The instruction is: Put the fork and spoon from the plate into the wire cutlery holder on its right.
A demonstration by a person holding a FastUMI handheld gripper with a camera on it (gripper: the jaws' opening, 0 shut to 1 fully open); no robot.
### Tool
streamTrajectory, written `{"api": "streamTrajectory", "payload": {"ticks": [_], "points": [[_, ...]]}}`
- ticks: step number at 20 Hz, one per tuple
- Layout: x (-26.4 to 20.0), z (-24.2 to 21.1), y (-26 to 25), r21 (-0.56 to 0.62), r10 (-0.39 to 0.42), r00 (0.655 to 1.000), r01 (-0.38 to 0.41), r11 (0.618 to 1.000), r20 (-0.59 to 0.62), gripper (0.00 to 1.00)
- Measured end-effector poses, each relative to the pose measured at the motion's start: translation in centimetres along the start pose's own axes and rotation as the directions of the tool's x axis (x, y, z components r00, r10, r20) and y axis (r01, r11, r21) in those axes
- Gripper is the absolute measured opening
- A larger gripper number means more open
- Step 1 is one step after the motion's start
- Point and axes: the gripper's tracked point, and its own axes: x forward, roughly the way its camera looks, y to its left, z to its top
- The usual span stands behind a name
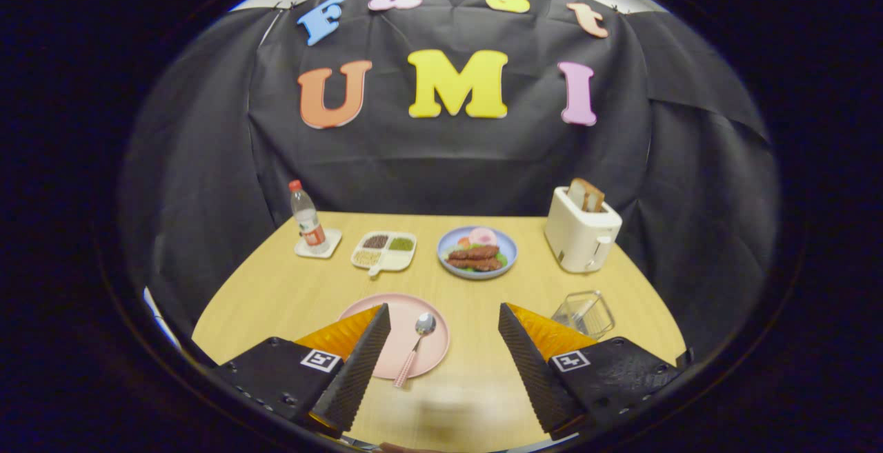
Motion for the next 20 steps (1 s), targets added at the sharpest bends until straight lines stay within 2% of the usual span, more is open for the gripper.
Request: {"api": "streamTrajectory", "payload": {"ticks": [4,9,13,15,18,20], "points": [[5.3,-5.7,3.0,-0.044,-0.024,0.984,0.017,0.999,-0.176,0.93],[9.9,-10.7,4.7,-0.019,-0.048,0.941,0.045,0.999,-0.336,0.80],[12.1,-13.2,4.4,0.043,-0.062,0.901,0.089,0.995,-0.429,0.58],[13.0,-13.4,3.9,0.048,-0.065,0.893,0.096,0.994,-0.446,0.49],[14.0,-14.0,3.8,0.049,-0.073,0.880,0.108,0.993,-0.469,0.23],[14.4,-14.1,3.9,0.047,-0.073,0.880,0.107,0.993,-0.470,0.15]]}}
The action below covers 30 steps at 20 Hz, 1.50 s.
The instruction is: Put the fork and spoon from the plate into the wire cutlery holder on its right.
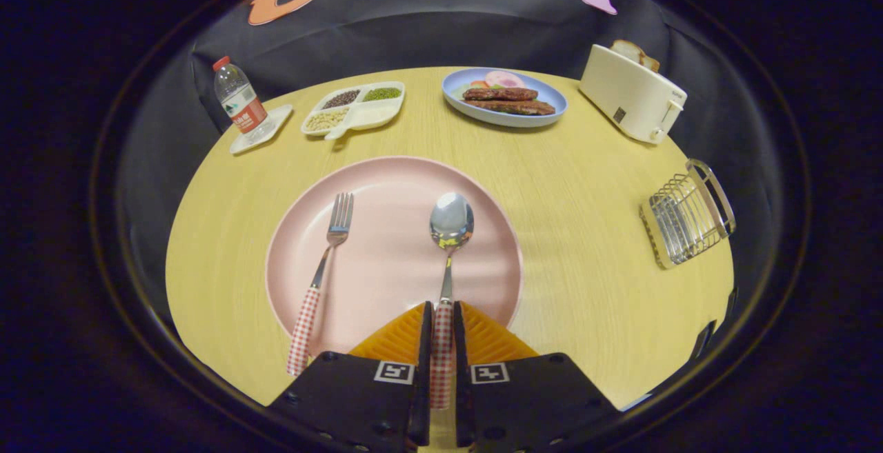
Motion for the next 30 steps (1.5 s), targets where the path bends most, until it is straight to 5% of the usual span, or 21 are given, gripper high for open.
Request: {"api": "streamTrajectory", "payload": {"ticks": [4,12,23,30], "points": [[0.0,0.1,0.3,-0.029,0.021,1.000,-0.021,0.999,-0.008,0.06],[-5.4,2.0,-2.7,-0.080,0.083,0.996,-0.080,0.994,0.036,0.06],[-15.2,6.6,-13.9,-0.084,0.141,0.982,-0.131,0.988,0.127,0.06],[-15.9,7.3,-22.6,-0.076,0.055,0.996,-0.050,0.996,0.064,0.06]]}}
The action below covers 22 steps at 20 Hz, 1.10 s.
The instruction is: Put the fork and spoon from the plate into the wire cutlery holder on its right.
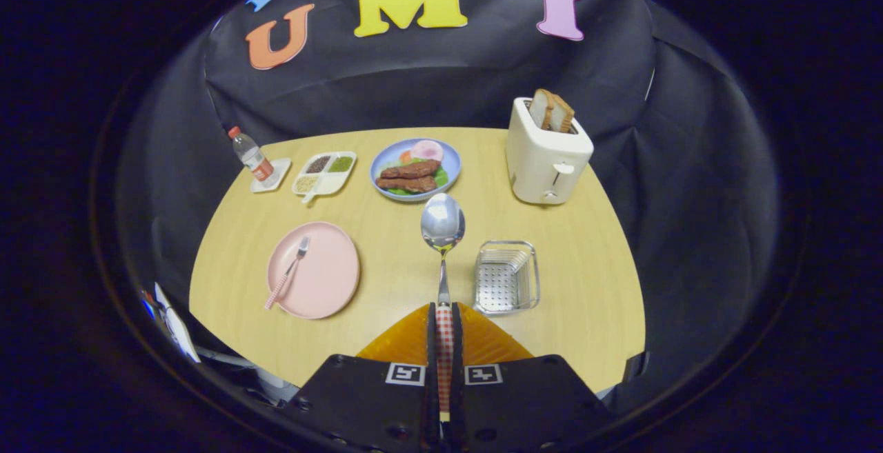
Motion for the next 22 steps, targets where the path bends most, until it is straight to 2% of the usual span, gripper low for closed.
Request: {"api": "streamTrajectory", "payload": {"ticks": [2,6,9,12,15,18,22], "points": [[0.4,-0.7,-1.6,0.018,-0.018,0.998,0.019,1.000,-0.054,0.06],[0.7,-1.6,-3.2,0.064,-0.002,0.986,0.012,0.998,-0.164,0.06],[1.4,-1.7,-4.9,0.095,-0.016,0.961,0.043,0.994,-0.275,0.06],[2.1,-1.6,-5.8,0.125,-0.005,0.914,0.060,0.990,-0.405,0.06],[2.6,-1.9,-6.1,0.156,0.028,0.850,0.064,0.986,-0.526,0.06],[4.3,-1.2,-6.3,0.158,0.035,0.812,0.071,0.985,-0.583,0.06],[6.2,-1.3,-5.8,0.175,0.069,0.737,0.068,0.982,-0.672,0.06]]}}
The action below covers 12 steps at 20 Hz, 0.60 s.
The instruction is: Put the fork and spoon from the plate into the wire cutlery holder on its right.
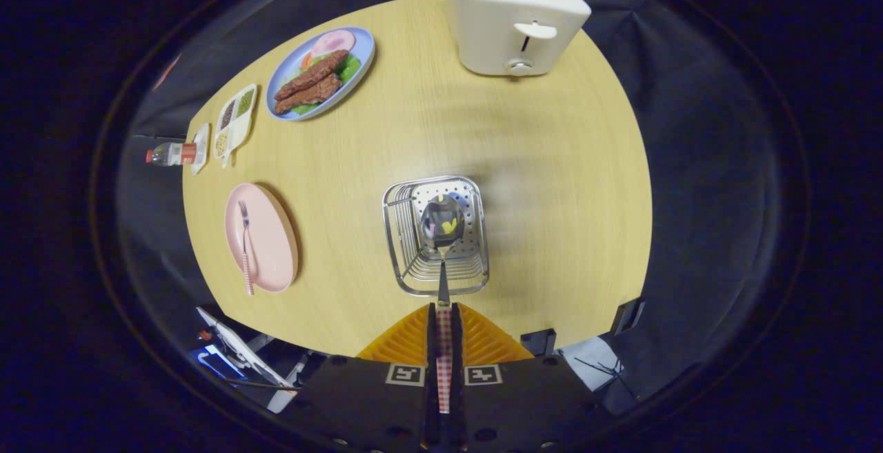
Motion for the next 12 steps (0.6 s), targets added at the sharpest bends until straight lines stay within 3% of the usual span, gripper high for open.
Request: {"api": "streamTrajectory", "payload": {"ticks": [5,12], "points": [[1.7,1.0,0.8,0.042,-0.014,0.994,0.019,0.999,-0.108,0.08],[1.5,2.0,1.8,0.003,-0.063,0.993,0.063,0.998,-0.097,0.10]]}}
